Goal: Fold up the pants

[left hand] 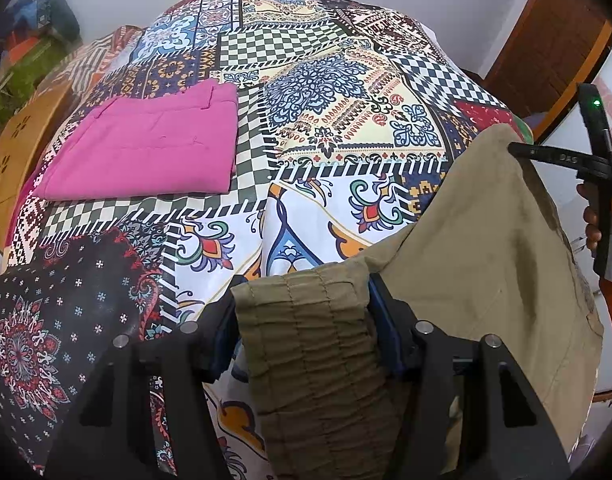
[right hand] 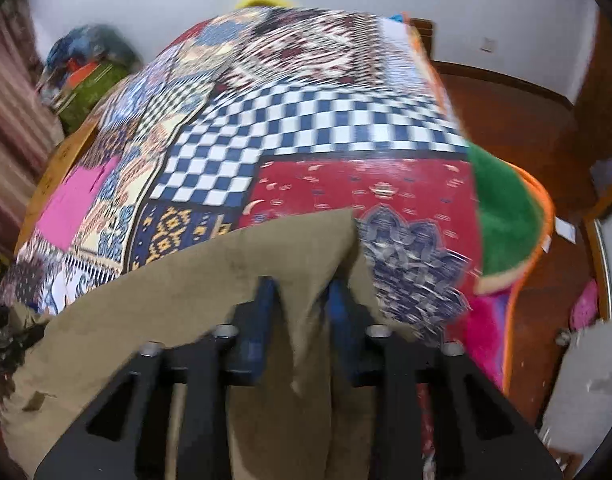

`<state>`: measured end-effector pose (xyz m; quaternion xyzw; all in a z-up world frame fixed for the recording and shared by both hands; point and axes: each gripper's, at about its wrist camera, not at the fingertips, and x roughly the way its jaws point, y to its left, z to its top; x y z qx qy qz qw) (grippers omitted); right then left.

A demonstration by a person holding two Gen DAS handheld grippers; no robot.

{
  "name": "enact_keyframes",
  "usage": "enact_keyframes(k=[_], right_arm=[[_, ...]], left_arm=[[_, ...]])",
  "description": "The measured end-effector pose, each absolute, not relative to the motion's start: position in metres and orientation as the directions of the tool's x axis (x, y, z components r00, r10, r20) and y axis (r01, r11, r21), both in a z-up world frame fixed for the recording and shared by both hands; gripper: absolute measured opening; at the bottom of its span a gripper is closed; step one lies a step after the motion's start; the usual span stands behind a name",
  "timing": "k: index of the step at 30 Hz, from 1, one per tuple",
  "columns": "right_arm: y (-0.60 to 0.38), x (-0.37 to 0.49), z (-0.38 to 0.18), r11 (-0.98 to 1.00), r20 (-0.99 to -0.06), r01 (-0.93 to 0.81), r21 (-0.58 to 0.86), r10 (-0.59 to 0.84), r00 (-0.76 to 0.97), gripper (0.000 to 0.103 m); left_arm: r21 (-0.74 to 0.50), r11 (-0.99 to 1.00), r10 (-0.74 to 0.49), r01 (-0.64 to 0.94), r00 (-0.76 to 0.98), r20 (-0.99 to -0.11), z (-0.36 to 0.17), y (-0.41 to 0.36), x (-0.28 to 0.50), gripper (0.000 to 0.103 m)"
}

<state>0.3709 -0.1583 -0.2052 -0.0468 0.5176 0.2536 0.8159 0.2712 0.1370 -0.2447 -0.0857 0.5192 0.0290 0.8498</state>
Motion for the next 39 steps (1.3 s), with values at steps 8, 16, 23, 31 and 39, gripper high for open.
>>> enact_keyframes(k=[8,16,23,31,39], right_arm=[[-0.132,0.359,-0.200,0.874,-0.858,-0.483,-0.049,0.211,0.469,0.009],[-0.179,0.369,-0.198,0.928,-0.881,-0.364,-0.077,0.107,0.460,0.004],[-0.181,0.314,-0.165,0.884,-0.848,-0.456,0.103,0.318,0.424,0.032],[-0.161,0.297,-0.198,0.855,-0.880,-0.498,0.143,0.341,0.332,0.033],[-0.157,0.303,-0.228,0.862,-0.902,-0.467,0.200,0.348,0.255,0.032]], left_arm=[[-0.113,0.981,-0.022,-0.160,0.483,-0.875,-0.244,0.140,0.269,0.059],[-0.067,0.976,0.044,-0.209,0.485,-0.873,-0.239,0.152,0.259,0.058],[-0.082,0.971,0.043,-0.223,0.501,-0.864,-0.222,0.152,0.254,0.059],[-0.065,0.973,0.062,-0.222,0.521,-0.851,-0.204,0.153,0.233,0.071],[-0.130,0.963,-0.003,-0.235,0.474,-0.880,-0.228,0.161,0.231,0.072]])
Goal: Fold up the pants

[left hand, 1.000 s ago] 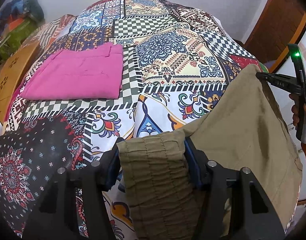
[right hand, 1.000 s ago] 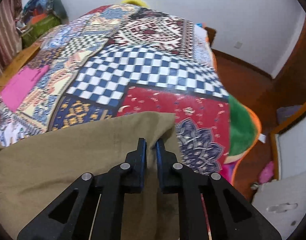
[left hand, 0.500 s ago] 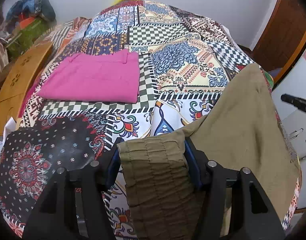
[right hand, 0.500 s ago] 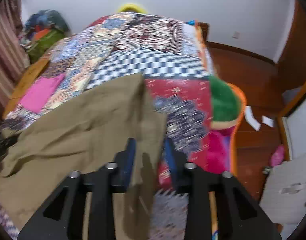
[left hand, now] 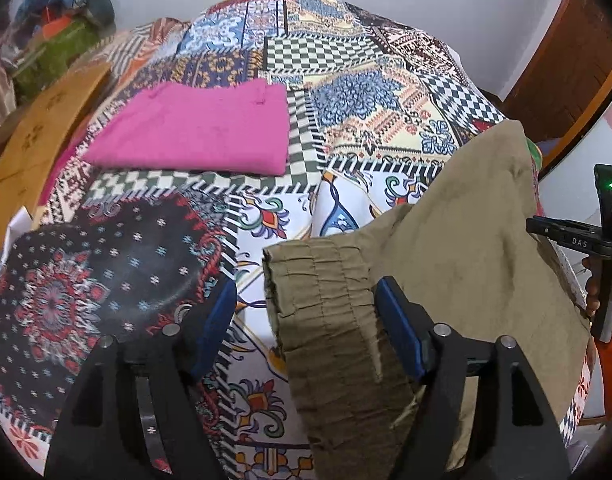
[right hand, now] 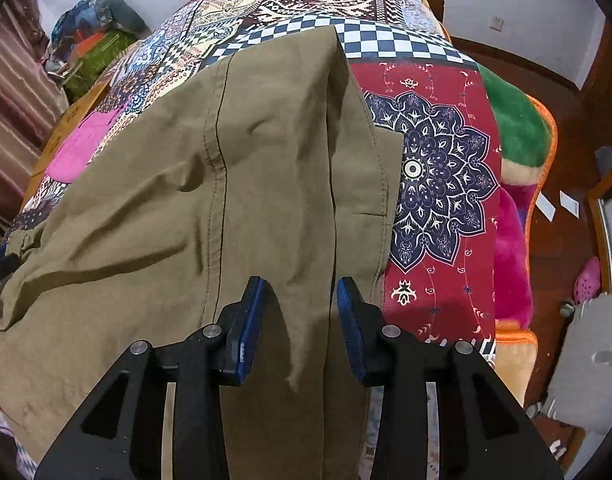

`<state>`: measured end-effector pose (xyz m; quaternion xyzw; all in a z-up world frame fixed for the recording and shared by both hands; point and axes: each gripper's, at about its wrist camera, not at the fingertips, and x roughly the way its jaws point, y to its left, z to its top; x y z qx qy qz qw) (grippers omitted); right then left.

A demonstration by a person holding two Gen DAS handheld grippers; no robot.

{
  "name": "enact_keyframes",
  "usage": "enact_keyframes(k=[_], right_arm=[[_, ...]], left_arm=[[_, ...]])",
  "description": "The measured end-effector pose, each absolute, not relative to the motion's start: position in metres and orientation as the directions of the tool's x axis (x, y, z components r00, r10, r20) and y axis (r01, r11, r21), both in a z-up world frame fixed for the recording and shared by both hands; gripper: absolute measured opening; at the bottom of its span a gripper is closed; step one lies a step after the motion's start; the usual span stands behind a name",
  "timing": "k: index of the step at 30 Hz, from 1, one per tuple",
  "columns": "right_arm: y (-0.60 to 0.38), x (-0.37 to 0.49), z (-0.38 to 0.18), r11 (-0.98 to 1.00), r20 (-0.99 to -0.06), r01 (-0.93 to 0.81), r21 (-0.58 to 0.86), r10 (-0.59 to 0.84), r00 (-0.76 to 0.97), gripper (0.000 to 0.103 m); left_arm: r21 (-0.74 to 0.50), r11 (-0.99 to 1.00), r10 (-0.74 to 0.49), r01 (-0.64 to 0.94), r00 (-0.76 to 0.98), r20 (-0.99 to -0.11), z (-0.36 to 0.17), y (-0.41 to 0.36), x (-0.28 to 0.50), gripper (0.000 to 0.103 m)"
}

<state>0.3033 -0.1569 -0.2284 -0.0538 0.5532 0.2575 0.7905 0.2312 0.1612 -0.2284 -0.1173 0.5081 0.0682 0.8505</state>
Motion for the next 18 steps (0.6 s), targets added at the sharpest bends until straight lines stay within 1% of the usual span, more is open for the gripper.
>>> enact_keyframes(k=[1,2,3,6,9,14,18], right_arm=[[-0.157,0.302,-0.228,0.861,-0.899,-0.469,0.197,0.350,0.264,0.028],[-0.156,0.301,-0.228,0.860,-0.897,-0.471,0.196,0.351,0.268,0.021],[-0.156,0.299,-0.228,0.864,-0.897,-0.471,0.179,0.340,0.282,0.017],[-0.149,0.290,-0.226,0.868,-0.888,-0.485,0.108,0.304,0.345,0.012],[-0.137,0.281,-0.228,0.858,-0.886,-0.514,0.016,0.250,0.391,0.010],[-0.134,0.284,-0.229,0.840,-0.896,-0.541,-0.035,0.214,0.389,0.009],[-0.130,0.284,-0.233,0.818,-0.900,-0.565,-0.105,0.163,0.403,0.009]], left_arm=[[-0.137,0.963,-0.011,-0.232,0.472,-0.882,-0.231,0.160,0.233,0.072],[-0.132,0.964,-0.008,-0.232,0.469,-0.883,-0.234,0.158,0.234,0.072],[-0.127,0.965,-0.006,-0.228,0.468,-0.884,-0.235,0.157,0.236,0.070],[-0.135,0.967,-0.018,-0.216,0.471,-0.882,-0.238,0.156,0.240,0.061],[-0.125,0.968,-0.007,-0.219,0.473,-0.881,-0.238,0.158,0.243,0.057],[-0.096,0.970,0.023,-0.222,0.478,-0.878,-0.241,0.158,0.246,0.054],[-0.093,0.967,0.033,-0.239,0.477,-0.878,-0.244,0.162,0.251,0.052]])
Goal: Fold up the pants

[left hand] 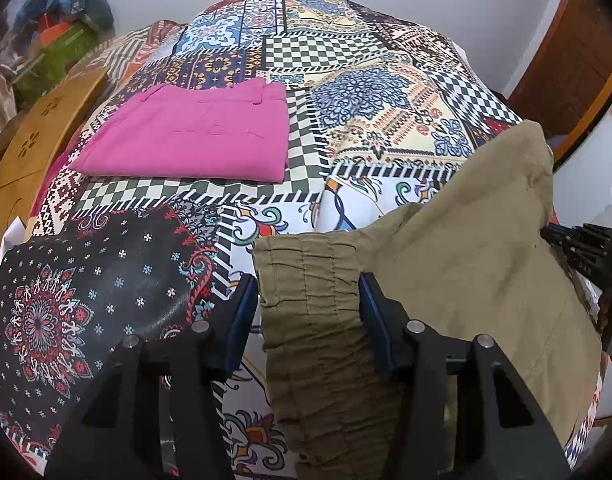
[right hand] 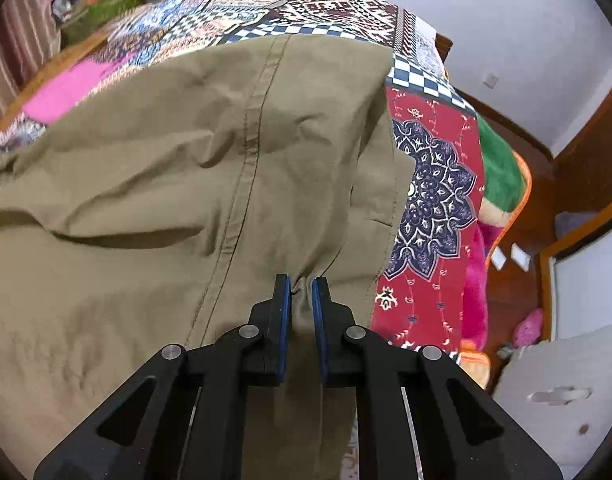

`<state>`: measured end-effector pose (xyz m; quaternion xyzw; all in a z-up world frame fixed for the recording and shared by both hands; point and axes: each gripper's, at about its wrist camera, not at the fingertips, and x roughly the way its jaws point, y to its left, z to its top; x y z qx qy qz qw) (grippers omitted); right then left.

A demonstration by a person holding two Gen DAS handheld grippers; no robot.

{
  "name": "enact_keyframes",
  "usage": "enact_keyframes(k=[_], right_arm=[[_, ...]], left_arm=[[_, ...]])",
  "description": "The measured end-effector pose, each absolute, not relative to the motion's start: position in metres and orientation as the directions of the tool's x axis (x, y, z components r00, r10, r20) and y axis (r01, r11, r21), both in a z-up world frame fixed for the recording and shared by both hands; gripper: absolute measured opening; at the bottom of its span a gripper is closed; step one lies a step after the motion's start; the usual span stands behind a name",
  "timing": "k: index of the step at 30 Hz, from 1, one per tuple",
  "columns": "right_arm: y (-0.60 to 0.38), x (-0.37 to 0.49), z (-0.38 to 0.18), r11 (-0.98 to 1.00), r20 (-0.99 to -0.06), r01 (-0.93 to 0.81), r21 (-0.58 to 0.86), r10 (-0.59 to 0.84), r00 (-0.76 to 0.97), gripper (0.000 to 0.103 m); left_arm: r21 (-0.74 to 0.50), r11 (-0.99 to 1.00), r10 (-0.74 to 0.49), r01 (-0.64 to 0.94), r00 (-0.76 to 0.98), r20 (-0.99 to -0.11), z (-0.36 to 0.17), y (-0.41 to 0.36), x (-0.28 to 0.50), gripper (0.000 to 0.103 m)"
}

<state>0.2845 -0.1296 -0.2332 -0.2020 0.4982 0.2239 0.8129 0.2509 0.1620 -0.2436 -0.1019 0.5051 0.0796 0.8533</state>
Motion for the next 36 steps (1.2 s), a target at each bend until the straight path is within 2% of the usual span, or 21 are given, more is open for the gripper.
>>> enact_keyframes(k=[9,12,15,17,19,22,24,26,30,36], right_arm=[[-0.138,0.282,-0.229,0.822,-0.905,-0.543,-0.172,0.086,0.417,0.010],[-0.143,0.281,-0.225,0.827,-0.913,-0.531,-0.184,0.056,0.403,0.010],[-0.160,0.277,-0.210,0.850,-0.909,-0.491,-0.190,0.036,0.414,0.010],[-0.175,0.268,-0.191,0.867,-0.901,-0.474,-0.156,0.072,0.428,0.011],[-0.186,0.258,-0.171,0.881,-0.893,-0.458,-0.118,0.107,0.437,0.011],[-0.196,0.239,-0.140,0.893,-0.867,-0.443,-0.078,0.159,0.473,0.021],[-0.198,0.224,-0.120,0.894,-0.841,-0.444,-0.064,0.191,0.507,0.035],[-0.196,0.209,-0.106,0.891,-0.814,-0.451,-0.056,0.220,0.537,0.043],[-0.185,0.186,-0.091,0.877,-0.779,-0.479,-0.044,0.270,0.566,0.047],[-0.164,0.155,-0.090,0.852,-0.754,-0.521,-0.045,0.314,0.578,0.048]], left_arm=[[-0.087,0.967,0.038,-0.241,0.470,-0.882,-0.245,0.169,0.257,0.054],[-0.081,0.966,0.046,-0.248,0.466,-0.883,-0.240,0.171,0.256,0.061],[-0.127,0.957,0.015,-0.261,0.482,-0.876,-0.224,0.175,0.246,0.061],[-0.107,0.956,0.049,-0.273,0.508,-0.860,-0.208,0.174,0.233,0.062],[-0.064,0.959,0.098,-0.276,0.535,-0.839,-0.188,0.170,0.217,0.071],[-0.082,0.957,0.096,-0.277,0.574,-0.813,-0.162,0.167,0.192,0.082],[-0.101,0.956,0.087,-0.274,0.597,-0.798,-0.148,0.164,0.177,0.084],[-0.113,0.956,0.078,-0.270,0.608,-0.790,-0.140,0.159,0.165,0.084],[-0.188,0.949,0.019,-0.254,0.639,-0.769,-0.127,0.145,0.135,0.100],[-0.238,0.945,-0.050,-0.223,0.622,-0.781,-0.140,0.122,0.111,0.100]])
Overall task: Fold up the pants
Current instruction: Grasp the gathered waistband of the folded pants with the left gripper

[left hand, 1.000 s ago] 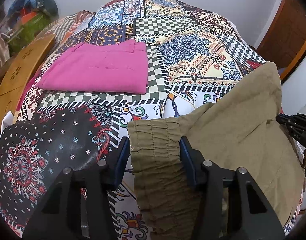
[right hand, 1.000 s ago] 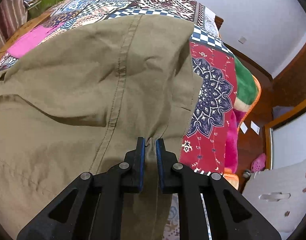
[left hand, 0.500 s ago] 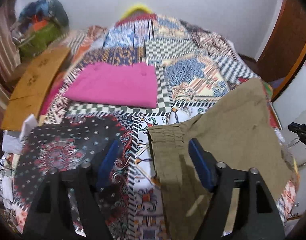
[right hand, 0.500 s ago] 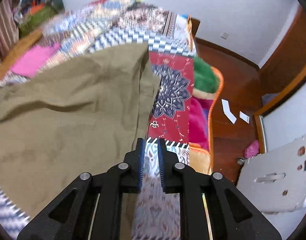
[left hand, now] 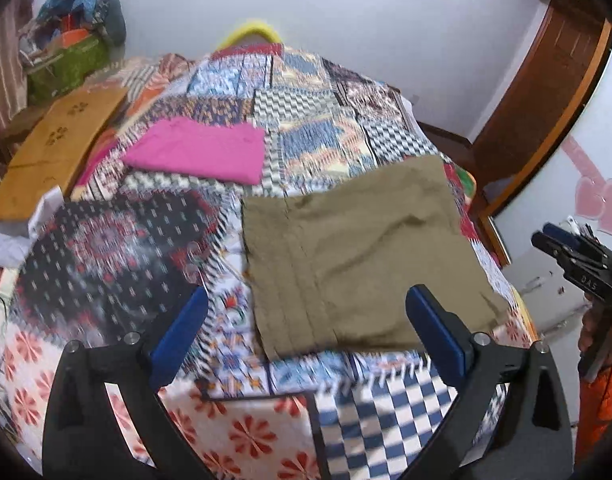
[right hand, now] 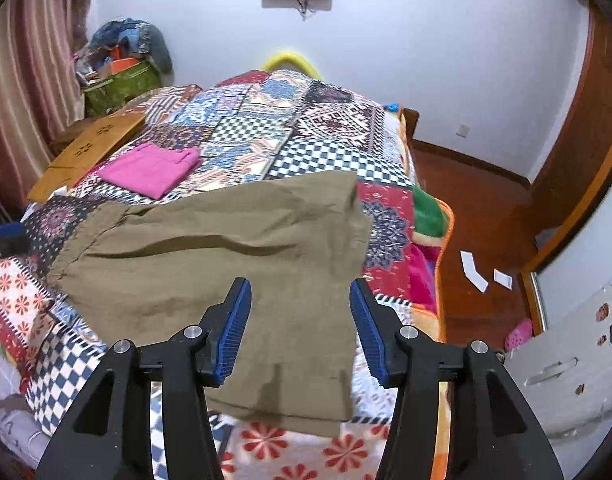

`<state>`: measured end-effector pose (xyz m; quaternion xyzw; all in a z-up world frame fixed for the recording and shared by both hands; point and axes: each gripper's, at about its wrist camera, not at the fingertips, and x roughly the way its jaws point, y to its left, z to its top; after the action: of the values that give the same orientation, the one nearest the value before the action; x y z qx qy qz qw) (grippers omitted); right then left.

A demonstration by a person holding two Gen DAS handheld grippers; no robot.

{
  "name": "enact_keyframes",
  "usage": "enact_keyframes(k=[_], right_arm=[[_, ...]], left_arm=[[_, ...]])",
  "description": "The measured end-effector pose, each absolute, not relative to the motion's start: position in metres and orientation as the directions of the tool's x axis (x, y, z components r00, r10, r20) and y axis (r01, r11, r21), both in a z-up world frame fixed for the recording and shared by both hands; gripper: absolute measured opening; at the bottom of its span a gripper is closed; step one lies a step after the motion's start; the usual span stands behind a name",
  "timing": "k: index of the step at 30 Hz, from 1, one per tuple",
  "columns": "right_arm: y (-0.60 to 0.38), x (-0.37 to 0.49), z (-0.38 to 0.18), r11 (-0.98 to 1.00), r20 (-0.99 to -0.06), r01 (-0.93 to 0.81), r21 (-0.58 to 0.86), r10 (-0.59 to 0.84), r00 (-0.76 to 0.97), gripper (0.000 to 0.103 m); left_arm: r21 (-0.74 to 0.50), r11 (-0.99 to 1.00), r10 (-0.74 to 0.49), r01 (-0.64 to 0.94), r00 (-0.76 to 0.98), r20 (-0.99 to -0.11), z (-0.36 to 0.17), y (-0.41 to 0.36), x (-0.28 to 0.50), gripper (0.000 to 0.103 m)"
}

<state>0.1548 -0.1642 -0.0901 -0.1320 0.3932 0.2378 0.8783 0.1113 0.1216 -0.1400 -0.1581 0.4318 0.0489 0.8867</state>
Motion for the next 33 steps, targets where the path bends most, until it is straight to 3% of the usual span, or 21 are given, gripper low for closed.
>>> enact_keyframes(k=[7,17,26,33], right_arm=[[-0.141,0.138,-0.106,0.827,-0.764,-0.561,-0.045,0.333,0.552,0.048],[-0.105,0.132,-0.135,0.799,-0.802,-0.600,0.050,0.390,0.452,0.048],[-0.086,0.138,-0.166,0.773,-0.849,-0.625,0.108,0.399,0.346,0.048],[-0.088,0.138,-0.177,0.769,-0.853,-0.623,0.144,0.415,0.316,0.049]], left_arm=[[-0.415,0.871,-0.207,-0.262,0.571,-0.794,-0.180,0.116,0.098,0.100],[-0.575,0.755,-0.372,-0.316,0.515,-0.772,-0.220,0.113,0.105,0.100],[-0.658,0.657,-0.407,-0.369,0.561,-0.721,-0.228,0.129,0.116,0.101],[-0.617,0.687,-0.366,-0.384,0.551,-0.750,-0.235,0.123,0.138,0.101]])
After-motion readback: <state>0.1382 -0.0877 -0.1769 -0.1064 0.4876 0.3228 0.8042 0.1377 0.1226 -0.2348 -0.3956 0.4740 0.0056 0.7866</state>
